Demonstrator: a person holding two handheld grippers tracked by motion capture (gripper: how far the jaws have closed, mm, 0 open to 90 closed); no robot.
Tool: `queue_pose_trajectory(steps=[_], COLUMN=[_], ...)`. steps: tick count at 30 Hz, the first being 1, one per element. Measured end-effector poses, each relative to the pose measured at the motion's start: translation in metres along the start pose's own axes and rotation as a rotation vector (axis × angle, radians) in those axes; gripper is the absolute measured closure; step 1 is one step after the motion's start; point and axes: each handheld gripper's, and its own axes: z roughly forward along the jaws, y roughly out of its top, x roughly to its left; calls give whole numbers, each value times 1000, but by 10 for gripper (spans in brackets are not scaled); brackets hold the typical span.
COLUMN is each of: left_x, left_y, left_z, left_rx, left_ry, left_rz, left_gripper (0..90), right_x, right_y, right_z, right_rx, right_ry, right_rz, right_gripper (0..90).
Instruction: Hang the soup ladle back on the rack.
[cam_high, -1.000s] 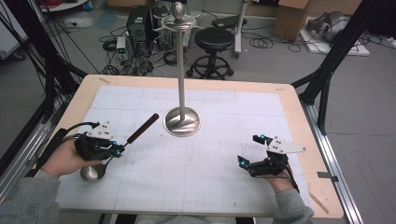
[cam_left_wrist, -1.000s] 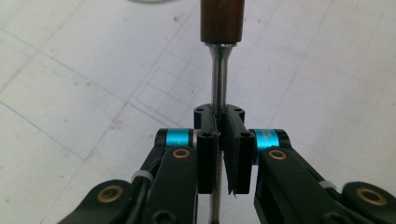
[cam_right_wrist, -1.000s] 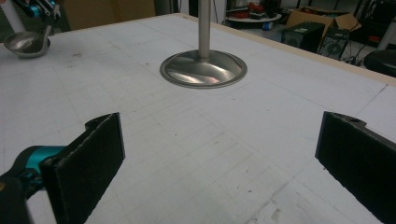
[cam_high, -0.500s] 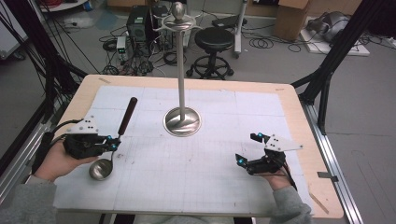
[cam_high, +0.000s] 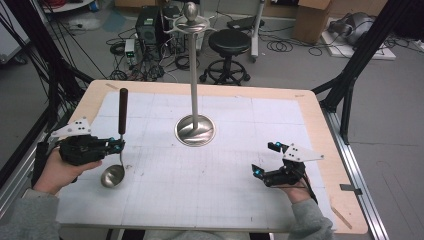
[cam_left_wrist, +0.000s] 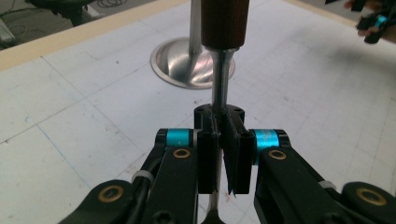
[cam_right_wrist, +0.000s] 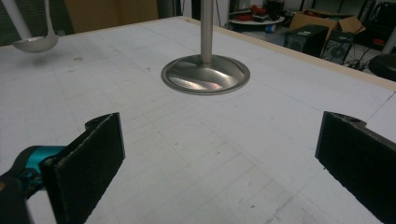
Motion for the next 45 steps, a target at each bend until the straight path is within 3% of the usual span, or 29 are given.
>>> queue_pose_trajectory(steps=[5,10,15,19,23,32,35,45], left_x=[-4,-8,-11,-13,-16,-18,-18,-19], left_y=[3,2,3,5,8,17,19,34], left_z=[5,15,21,22,24,32,36,41], left_rx=[-52,-115,-135,-181,-219,-227,-235,-239], left_ry=[-6,26,52,65,107,116,109,112], left_rz=[-13,-10,18,24,38,42,22,44], left_gripper=[842,842,842,842,842,842,842,841], right_x=[1,1,2,3,3,4,4,4], right_y=[0,1,1,0,0,1,1,1], right_z=[-1,-3,-3,-4,-6,-6,-7,-8], right_rx=[5,-3,-2,3,1,0,-4,-4], right_ry=[4,-3,-5,-5,-8,-7,-9,-10], right_rz=[3,-3,-3,-5,-7,-12,-11,-9], right_gripper=[3,3,3,3,3,3,3,3])
